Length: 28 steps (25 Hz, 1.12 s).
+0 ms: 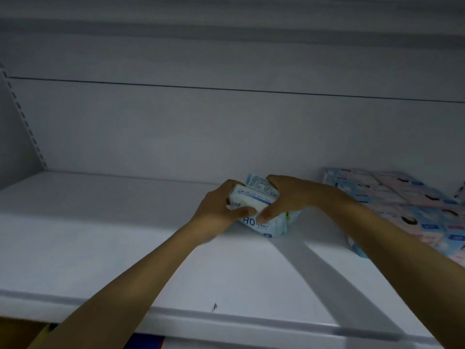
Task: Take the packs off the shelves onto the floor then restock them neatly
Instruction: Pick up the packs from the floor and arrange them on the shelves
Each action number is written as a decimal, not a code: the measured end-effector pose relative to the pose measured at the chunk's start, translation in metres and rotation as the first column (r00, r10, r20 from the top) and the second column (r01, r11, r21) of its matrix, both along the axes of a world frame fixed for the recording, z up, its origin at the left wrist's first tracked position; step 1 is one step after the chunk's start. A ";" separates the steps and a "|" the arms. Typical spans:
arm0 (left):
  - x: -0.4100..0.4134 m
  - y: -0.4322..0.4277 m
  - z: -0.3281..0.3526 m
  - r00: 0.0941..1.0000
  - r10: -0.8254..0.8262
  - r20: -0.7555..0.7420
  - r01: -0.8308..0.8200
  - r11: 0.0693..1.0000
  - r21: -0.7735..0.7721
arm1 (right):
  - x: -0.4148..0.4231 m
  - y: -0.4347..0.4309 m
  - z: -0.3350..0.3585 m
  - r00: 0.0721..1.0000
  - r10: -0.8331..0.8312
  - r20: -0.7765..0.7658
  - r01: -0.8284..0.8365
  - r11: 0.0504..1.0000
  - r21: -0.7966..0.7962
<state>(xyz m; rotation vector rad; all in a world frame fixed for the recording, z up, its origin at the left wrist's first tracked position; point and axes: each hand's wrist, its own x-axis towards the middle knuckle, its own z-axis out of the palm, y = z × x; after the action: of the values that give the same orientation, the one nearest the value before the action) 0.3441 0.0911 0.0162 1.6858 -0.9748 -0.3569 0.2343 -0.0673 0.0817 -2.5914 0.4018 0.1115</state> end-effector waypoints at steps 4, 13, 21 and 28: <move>0.033 -0.010 0.005 0.986 -0.050 0.159 0.043 0.998 0.046 | 0.002 -0.014 0.008 0.997 -0.069 0.042 0.063 0.988 0.140; 0.077 -0.035 -0.001 0.953 -0.104 -0.285 0.049 0.980 -0.194 | -0.017 -0.052 -0.004 0.973 -0.203 0.110 0.172 0.956 0.236; 0.072 -0.088 -0.016 0.978 0.081 -0.190 -0.114 0.979 -0.167 | -0.019 -0.027 0.012 0.927 -0.174 0.332 0.149 0.984 0.100; 0.080 -0.094 -0.025 0.965 0.228 -0.132 -0.248 0.954 -0.168 | 0.027 -0.035 -0.051 0.685 -0.498 0.532 0.438 0.865 0.246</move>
<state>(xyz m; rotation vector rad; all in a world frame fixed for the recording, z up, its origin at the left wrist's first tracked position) 0.4239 -0.0027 -0.0092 1.5763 -0.6906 -0.1914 0.2610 -0.1022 0.0311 -2.1810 0.7806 -0.8094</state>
